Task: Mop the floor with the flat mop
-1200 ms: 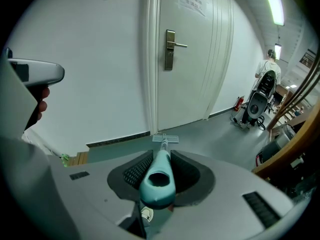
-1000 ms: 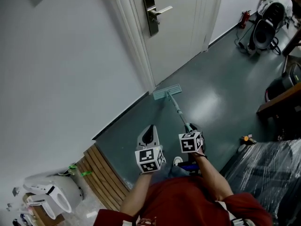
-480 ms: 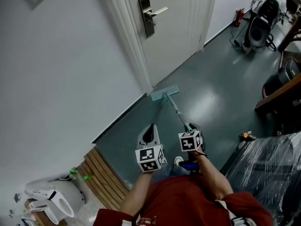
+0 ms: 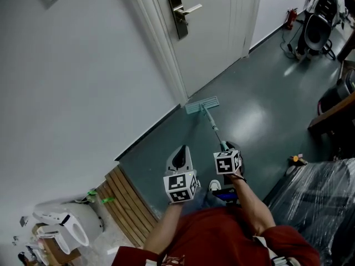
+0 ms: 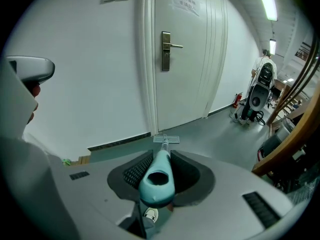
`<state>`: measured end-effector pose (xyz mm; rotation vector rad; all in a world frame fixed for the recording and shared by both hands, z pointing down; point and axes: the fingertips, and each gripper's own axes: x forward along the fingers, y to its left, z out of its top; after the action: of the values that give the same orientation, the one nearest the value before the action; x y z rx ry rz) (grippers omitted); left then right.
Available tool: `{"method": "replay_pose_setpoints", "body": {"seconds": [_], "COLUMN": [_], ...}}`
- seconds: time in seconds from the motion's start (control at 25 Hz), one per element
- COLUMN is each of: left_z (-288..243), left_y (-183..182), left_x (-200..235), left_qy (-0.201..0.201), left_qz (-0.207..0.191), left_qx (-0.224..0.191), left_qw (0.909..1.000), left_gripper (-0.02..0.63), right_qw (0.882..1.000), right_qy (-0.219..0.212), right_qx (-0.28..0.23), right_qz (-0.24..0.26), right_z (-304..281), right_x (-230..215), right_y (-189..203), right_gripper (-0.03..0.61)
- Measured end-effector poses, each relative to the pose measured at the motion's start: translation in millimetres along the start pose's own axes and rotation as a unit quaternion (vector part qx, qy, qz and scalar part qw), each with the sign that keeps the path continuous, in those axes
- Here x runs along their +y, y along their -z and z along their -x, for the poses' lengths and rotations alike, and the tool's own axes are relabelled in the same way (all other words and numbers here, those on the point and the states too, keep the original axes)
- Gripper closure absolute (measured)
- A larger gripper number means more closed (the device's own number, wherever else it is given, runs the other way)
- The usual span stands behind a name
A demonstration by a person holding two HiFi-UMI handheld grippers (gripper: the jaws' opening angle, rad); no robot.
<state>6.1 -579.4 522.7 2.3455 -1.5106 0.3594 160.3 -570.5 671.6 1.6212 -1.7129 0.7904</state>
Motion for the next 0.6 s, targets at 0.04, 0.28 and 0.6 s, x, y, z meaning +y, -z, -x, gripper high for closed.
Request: {"method": "replay_pose_setpoints", "body": {"seconds": [0.04,0.28,0.6], "left_z": [3,25,64], "left_y": [2,20,40], "left_x": [-3,-22,-20], "left_qy": [-0.002,-0.007,0.009], "left_qz": [0.0,0.009,0.014], "left_qx": [0.0,0.001,-0.003], "left_qw": [1.0,0.9999,0.9999], "left_gripper": [0.598,0.598,0.598], "right_qw": [1.0,1.0,1.0], "right_qy": [-0.001,-0.003,0.008], "right_qx": [-0.001,0.002,0.005], "right_qz": [0.0,0.004,0.003], "right_z": [1,15,43], "right_x": [-2,-9,14], "right_y": [3,26,57], "right_gripper": [0.462,0.462,0.462]}}
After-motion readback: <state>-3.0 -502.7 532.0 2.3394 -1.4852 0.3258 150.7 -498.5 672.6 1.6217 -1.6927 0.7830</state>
